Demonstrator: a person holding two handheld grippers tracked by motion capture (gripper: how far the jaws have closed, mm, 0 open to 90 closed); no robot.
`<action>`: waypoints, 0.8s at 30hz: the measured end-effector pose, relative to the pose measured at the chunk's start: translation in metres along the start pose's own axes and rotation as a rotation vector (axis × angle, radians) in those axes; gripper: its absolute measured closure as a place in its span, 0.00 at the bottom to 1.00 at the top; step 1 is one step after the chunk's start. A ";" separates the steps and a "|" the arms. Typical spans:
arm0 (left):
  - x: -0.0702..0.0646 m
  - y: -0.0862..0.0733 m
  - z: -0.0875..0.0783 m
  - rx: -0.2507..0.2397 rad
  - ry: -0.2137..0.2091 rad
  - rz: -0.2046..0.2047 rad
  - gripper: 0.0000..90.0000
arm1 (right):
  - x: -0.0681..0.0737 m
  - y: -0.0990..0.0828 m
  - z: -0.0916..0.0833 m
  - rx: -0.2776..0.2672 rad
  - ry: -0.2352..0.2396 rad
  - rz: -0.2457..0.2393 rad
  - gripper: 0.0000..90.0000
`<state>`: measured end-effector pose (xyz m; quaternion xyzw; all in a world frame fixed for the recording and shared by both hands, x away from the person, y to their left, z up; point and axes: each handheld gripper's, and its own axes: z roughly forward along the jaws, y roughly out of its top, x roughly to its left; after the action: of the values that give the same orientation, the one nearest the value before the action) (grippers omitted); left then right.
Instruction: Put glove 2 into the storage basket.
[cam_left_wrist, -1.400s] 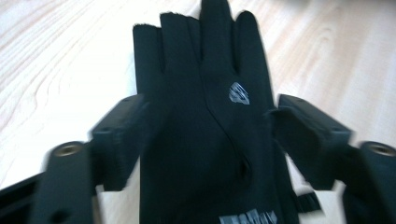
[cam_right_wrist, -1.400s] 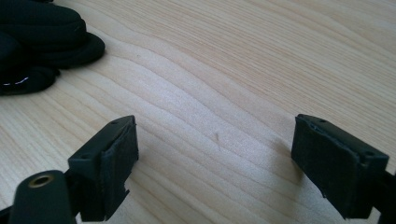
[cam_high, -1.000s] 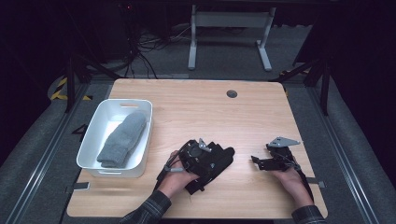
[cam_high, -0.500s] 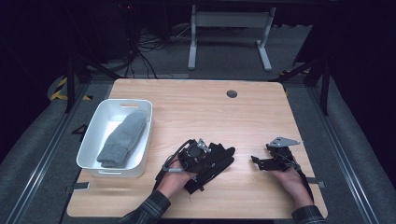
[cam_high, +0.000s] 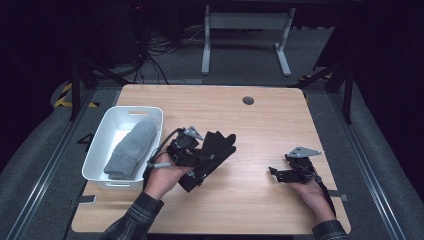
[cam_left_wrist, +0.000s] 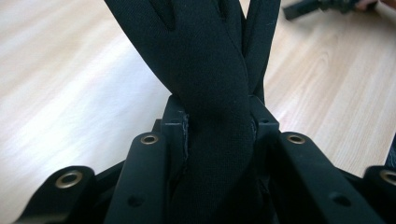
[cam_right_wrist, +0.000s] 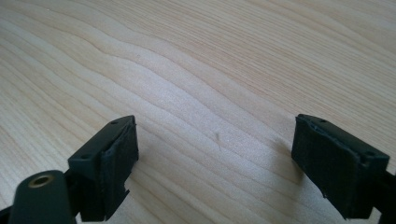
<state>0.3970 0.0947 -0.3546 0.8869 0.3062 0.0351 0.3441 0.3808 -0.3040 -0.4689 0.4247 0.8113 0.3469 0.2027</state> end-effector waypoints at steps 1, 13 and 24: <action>0.004 0.000 -0.005 -0.004 0.005 -0.007 0.75 | 0.000 0.000 0.000 0.000 0.000 0.000 0.17; 0.063 -0.017 -0.084 -0.045 0.141 -0.141 0.75 | 0.000 0.000 0.000 0.000 0.000 0.000 0.17; 0.111 -0.056 -0.111 -0.034 0.223 -0.296 0.75 | 0.000 0.000 0.000 0.001 -0.002 0.001 0.17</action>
<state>0.4270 0.2554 -0.3220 0.8167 0.4690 0.0873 0.3246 0.3809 -0.3039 -0.4689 0.4255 0.8111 0.3461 0.2031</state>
